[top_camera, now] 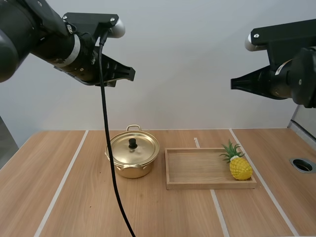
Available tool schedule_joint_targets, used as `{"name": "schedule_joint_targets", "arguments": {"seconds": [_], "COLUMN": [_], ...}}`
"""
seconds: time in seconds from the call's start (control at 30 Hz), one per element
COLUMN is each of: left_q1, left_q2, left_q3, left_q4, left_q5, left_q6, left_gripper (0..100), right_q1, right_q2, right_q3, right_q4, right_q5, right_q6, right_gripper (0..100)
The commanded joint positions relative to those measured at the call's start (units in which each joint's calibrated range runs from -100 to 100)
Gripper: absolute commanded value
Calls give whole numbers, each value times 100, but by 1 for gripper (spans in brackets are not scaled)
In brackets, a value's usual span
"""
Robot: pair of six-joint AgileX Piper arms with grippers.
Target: Open the pot, put the pineapple inside, and close it
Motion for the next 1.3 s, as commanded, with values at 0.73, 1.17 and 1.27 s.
{"name": "schedule_joint_targets", "arguments": {"seconds": [0.73,1.17,1.27], "left_q1": [-10,-18,-19], "left_q2": [478,674,931], "left_q3": [-49,-10,110], "left_q4": [-101,-398,-424], "left_q5": [417,382,346], "left_q6": [702,653,653], "left_gripper": [100,100,100], "right_q1": [-26,-26,-26], "right_q2": [22,22,22], "right_q3": [-67,-67,-67], "right_q4": [17,17,17], "right_q5": [229,428,503], "right_q6": [-45,-45,-45], "right_gripper": [0,0,0]}}
